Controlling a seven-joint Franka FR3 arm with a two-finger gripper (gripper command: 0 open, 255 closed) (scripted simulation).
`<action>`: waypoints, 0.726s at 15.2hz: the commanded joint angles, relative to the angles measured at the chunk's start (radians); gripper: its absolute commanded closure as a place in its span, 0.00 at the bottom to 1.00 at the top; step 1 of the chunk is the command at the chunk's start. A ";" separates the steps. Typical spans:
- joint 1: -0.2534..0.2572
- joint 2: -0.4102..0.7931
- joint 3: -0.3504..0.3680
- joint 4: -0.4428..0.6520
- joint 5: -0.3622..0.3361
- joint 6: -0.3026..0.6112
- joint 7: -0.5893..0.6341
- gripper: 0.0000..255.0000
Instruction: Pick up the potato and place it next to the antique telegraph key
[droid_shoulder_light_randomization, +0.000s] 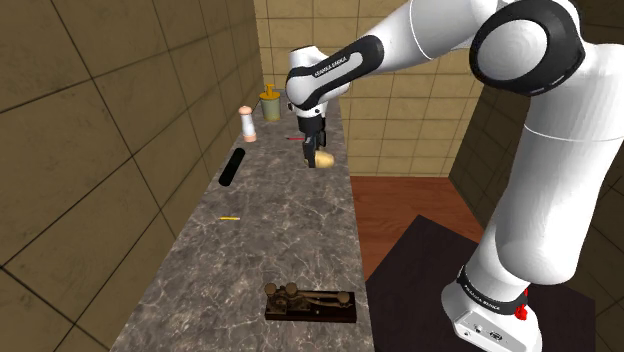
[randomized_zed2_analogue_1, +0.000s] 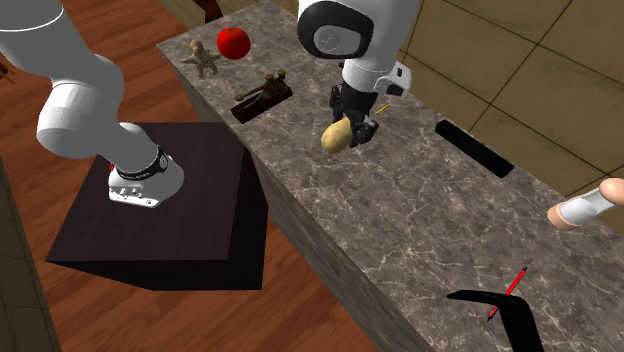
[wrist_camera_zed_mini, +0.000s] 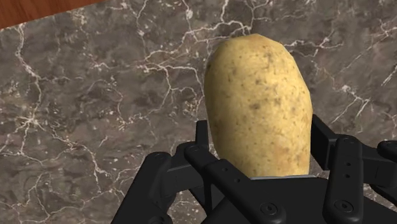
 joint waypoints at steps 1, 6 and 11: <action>0.029 -0.037 0.020 -0.049 -0.002 0.013 0.051 1.00; 0.092 -0.094 0.071 -0.123 0.002 0.031 0.162 1.00; 0.155 -0.128 0.127 -0.167 0.012 0.043 0.276 1.00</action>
